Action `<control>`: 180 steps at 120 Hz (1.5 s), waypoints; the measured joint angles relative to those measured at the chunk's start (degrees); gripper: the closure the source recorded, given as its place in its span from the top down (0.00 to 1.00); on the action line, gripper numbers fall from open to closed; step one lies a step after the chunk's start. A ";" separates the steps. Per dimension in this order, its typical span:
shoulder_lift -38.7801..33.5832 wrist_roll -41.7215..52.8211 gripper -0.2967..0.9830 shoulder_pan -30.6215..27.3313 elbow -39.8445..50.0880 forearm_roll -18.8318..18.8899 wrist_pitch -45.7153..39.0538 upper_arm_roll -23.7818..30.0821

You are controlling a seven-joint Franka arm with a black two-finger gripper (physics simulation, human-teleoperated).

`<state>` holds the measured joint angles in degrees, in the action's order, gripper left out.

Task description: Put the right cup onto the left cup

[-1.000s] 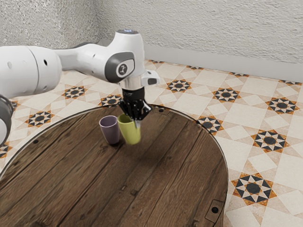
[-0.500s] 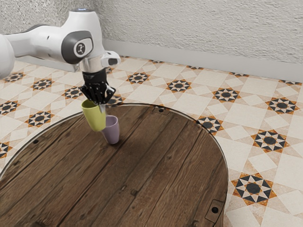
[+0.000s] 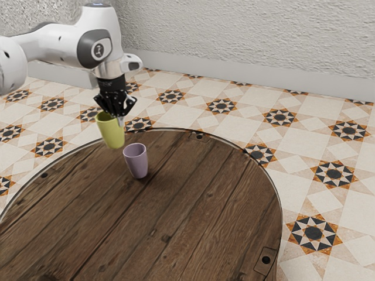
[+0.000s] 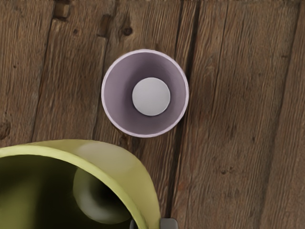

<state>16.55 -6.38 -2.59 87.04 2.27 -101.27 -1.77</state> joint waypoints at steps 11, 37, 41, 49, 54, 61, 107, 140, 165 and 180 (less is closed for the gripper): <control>2.25 0.37 0.16 -0.44 -2.38 0.06 0.35 -0.01; 5.58 1.34 0.15 -1.66 -5.77 0.10 0.98 0.01; 6.32 1.48 0.15 -1.63 -6.76 0.11 1.22 0.05; 7.64 1.73 0.16 -1.28 -8.75 0.12 1.80 0.11; 8.29 1.88 0.16 -1.08 -9.60 0.11 2.14 0.16; 9.50 2.06 0.16 -0.85 -11.45 0.10 2.77 0.20; 16.09 3.17 0.15 -0.34 -19.86 0.10 6.60 1.14; 18.53 3.83 0.15 -0.42 -20.35 0.06 6.98 1.17; 19.75 4.17 0.15 -0.34 -21.96 0.06 7.23 1.23; 20.47 4.32 0.15 -0.31 -22.62 0.06 7.34 1.34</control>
<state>37.01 -2.06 -2.91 64.41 2.33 -93.93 -0.44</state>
